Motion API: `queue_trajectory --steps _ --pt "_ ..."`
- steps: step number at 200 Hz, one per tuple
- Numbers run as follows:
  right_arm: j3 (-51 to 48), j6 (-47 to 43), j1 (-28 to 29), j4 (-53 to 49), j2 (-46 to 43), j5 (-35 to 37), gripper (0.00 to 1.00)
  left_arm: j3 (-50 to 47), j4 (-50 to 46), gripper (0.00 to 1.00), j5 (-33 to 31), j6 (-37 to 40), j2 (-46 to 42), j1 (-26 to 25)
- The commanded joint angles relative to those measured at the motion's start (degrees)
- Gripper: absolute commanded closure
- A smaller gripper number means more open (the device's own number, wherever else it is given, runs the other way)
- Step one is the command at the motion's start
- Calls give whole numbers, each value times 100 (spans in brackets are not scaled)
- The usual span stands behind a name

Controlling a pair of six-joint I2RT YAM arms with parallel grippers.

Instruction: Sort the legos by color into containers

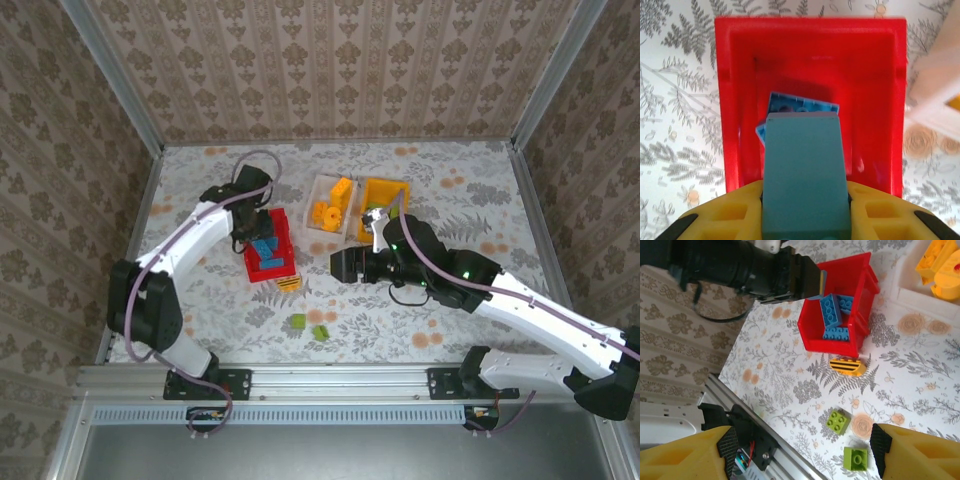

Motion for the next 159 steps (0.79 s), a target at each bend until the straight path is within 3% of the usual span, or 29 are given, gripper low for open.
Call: queue_trajectory --steps 1,27,74,146,159 --pt "-81 -39 18 238 7 270 26 373 190 66 319 288 364 135" --pt "-176 24 16 187 2 326 26 526 226 63 329 288 714 194" --pt "-218 -50 8 62 153 361 24 500 313 42 522 254 681 221" --pt "-289 -1272 25 -151 777 291 22 273 -20 51 240 -150 -809 -118" --pt "-232 -1670 51 -165 1084 136 22 36 -62 51 147 -327 -1293 -454"
